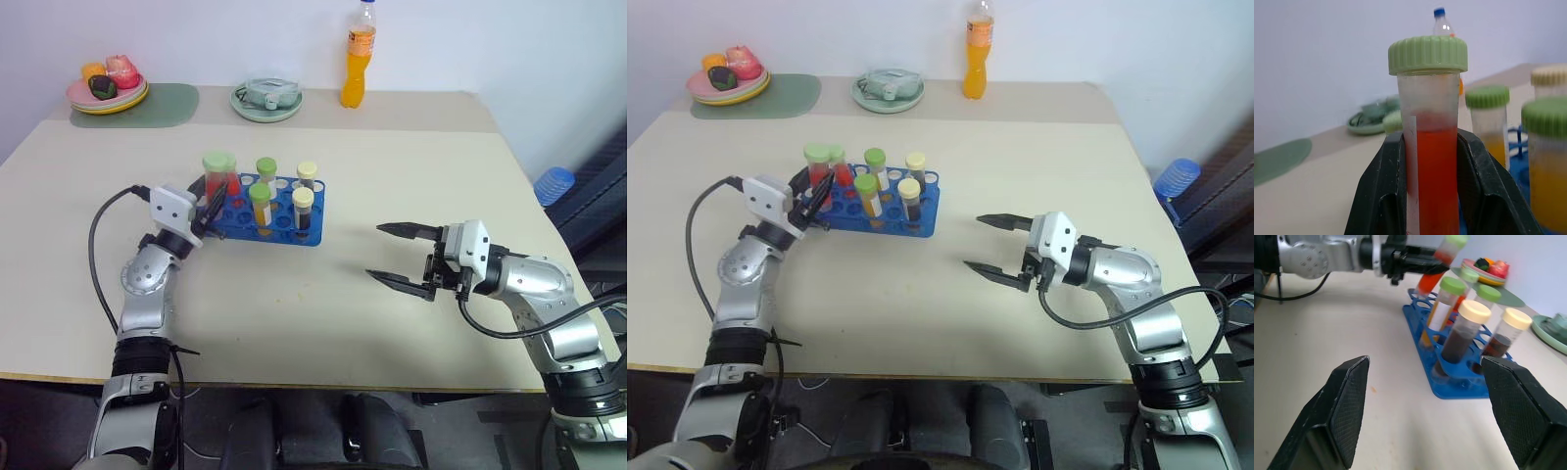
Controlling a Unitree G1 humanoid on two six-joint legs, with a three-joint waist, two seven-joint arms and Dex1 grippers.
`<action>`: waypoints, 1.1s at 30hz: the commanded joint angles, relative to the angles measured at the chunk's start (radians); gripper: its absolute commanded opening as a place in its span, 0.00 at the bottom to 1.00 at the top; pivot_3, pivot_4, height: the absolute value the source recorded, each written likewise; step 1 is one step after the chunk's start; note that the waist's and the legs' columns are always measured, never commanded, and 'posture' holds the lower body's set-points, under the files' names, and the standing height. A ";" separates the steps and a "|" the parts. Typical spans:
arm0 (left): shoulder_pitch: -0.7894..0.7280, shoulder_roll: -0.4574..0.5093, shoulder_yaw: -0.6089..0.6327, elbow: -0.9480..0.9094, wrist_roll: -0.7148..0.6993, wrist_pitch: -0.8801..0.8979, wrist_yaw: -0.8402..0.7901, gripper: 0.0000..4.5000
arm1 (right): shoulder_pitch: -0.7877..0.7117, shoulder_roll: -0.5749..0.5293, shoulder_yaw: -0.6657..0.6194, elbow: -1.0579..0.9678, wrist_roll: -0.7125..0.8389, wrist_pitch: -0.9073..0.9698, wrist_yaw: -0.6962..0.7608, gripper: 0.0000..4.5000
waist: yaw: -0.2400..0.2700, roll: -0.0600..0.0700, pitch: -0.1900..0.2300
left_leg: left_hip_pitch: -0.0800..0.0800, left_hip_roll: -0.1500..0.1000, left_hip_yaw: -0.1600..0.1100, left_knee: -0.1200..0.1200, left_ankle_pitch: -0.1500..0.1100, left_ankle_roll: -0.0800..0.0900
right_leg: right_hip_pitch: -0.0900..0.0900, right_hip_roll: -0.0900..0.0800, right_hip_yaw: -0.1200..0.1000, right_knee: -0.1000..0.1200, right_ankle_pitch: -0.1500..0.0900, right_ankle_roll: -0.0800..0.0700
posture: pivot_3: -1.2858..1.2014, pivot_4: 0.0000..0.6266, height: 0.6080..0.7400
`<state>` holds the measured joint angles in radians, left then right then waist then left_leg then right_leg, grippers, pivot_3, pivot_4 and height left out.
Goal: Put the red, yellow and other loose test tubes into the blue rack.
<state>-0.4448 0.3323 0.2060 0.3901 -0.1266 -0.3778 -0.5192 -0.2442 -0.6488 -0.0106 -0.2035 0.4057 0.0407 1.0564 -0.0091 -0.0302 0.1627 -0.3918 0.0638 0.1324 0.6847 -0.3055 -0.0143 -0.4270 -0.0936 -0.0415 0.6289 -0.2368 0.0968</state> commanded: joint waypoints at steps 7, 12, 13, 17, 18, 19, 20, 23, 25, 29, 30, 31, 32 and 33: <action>-0.019 -0.028 -0.064 0.066 -0.007 -0.104 -0.019 0.17 | 0.016 -0.023 -0.043 -0.063 0.011 0.001 -0.017 0.82 | 0.000 0.000 0.000 | 0.000 0.000 0.000 0.000 0.000 0.000 | 0.000 0.000 0.000 0.000 0.000 0.000 | 0.52 0.24 1.00; -0.002 -0.049 -0.072 0.058 -0.070 -0.091 -0.081 0.17 | 0.013 -0.025 -0.043 -0.075 0.009 0.010 -0.029 0.82 | 0.007 0.000 0.000 | 0.000 0.000 0.000 0.000 0.000 0.001 | 0.000 0.000 0.000 0.000 0.000 0.000 | 0.52 0.24 1.00; -0.002 -0.047 -0.071 0.067 -0.064 -0.097 -0.076 0.17 | 0.012 -0.025 -0.042 -0.075 0.009 0.010 -0.030 0.82 | 0.009 0.000 0.000 | 0.000 0.000 0.000 0.000 -0.001 0.001 | 0.000 0.000 0.000 -0.001 0.000 0.000 | 0.52 0.24 1.00; -0.015 -0.039 -0.050 0.144 -0.059 -0.108 -0.051 0.17 | 0.003 -0.022 -0.037 -0.075 0.007 0.012 -0.037 0.82 | 0.018 0.001 -0.001 | 0.000 0.000 0.000 0.000 -0.001 0.002 | 0.000 0.000 0.000 -0.001 0.000 0.000 | 0.52 0.24 1.00; -0.019 -0.039 -0.045 0.163 -0.063 -0.109 -0.049 0.17 | 0.000 -0.021 -0.036 -0.073 0.006 0.012 -0.038 0.82 | 0.018 0.001 -0.001 | 0.000 0.000 0.001 0.000 -0.001 0.002 | 0.000 0.000 0.000 -0.002 0.000 0.000 | 0.52 0.24 1.00; -0.021 -0.041 -0.040 0.174 -0.078 -0.116 -0.060 0.17 | -0.001 -0.020 -0.035 -0.071 0.005 0.010 -0.038 0.82 | 0.018 0.001 -0.001 | 0.000 0.000 0.001 0.000 -0.001 0.002 | 0.000 0.000 0.000 -0.002 0.000 0.000 | 0.52 0.24 1.00; -0.023 -0.044 -0.036 0.187 -0.089 -0.128 -0.070 0.17 | -0.004 -0.019 -0.034 -0.067 0.004 0.009 -0.037 0.82 | 0.017 0.002 -0.001 | 0.000 0.000 0.001 0.000 -0.001 0.002 | 0.000 0.000 0.000 -0.002 0.000 0.000 | 0.52 0.24 1.00; -0.029 -0.050 -0.020 0.222 -0.126 -0.152 -0.099 0.17 | -0.011 -0.017 -0.032 -0.061 0.003 0.006 -0.037 0.82 | 0.016 0.002 -0.001 | 0.000 0.000 0.001 0.000 -0.001 0.002 | 0.001 0.000 0.000 -0.001 0.000 0.000 | 0.52 0.24 1.00; -0.029 -0.057 -0.008 0.234 -0.173 -0.148 -0.145 0.17 | -0.016 -0.016 -0.031 -0.057 0.001 0.003 -0.036 0.82 | 0.016 0.002 -0.001 | 0.000 0.000 0.001 0.000 -0.001 0.002 | 0.001 0.000 0.000 -0.002 0.000 0.000 | 0.52 0.24 1.00; -0.020 -0.068 0.011 0.244 -0.244 -0.123 -0.219 0.61 | -0.020 -0.015 -0.031 -0.049 -0.001 -0.002 -0.033 0.82 | 0.015 0.002 -0.001 | 0.000 0.000 0.001 0.000 -0.001 0.002 | 0.001 0.000 0.000 -0.002 0.000 0.000 | 0.52 0.24 1.00; -0.014 -0.070 0.017 0.231 -0.261 -0.113 -0.231 0.73 | -0.021 -0.014 -0.031 -0.048 -0.002 -0.003 -0.033 0.82 | 0.015 0.002 -0.001 | 0.000 0.000 0.001 0.000 -0.001 0.002 | 0.001 0.000 0.000 -0.002 0.000 0.000 | 0.52 0.24 1.00; -0.010 -0.071 0.021 0.221 -0.272 -0.106 -0.240 0.85 | -0.022 -0.014 -0.031 -0.047 -0.002 -0.003 -0.033 0.82 | 0.015 0.002 -0.001 | 0.000 0.000 0.001 0.000 -0.001 0.002 | 0.001 0.000 0.000 -0.002 0.000 0.000 | 0.52 0.24 1.00; -0.007 -0.069 0.025 0.203 -0.269 -0.107 -0.228 0.97 | -0.022 -0.014 -0.032 -0.046 -0.003 -0.005 -0.033 0.82 | 0.015 0.002 -0.001 | 0.000 0.000 0.001 0.000 -0.001 0.002 | 0.001 0.000 0.000 -0.002 0.000 0.000 | 0.52 0.24 1.00; -0.005 -0.068 0.027 0.192 -0.263 -0.108 -0.215 0.99 | -0.021 -0.015 -0.033 -0.044 -0.003 -0.007 -0.031 0.82 | 0.015 0.002 -0.001 | 0.000 0.000 0.001 0.000 -0.001 0.002 | 0.001 0.000 0.000 -0.002 0.000 0.000 | 0.52 0.24 1.00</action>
<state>-0.4593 0.2643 0.2181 0.6249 -0.3764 -0.4840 -0.7425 -0.2480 -0.6566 -0.0183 -0.2319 0.3972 0.0525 1.0256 0.0060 -0.0284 0.1614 -0.3917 0.0637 0.1330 0.6847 -0.3065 -0.0124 -0.4265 -0.0939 -0.0416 0.6271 -0.2368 0.0969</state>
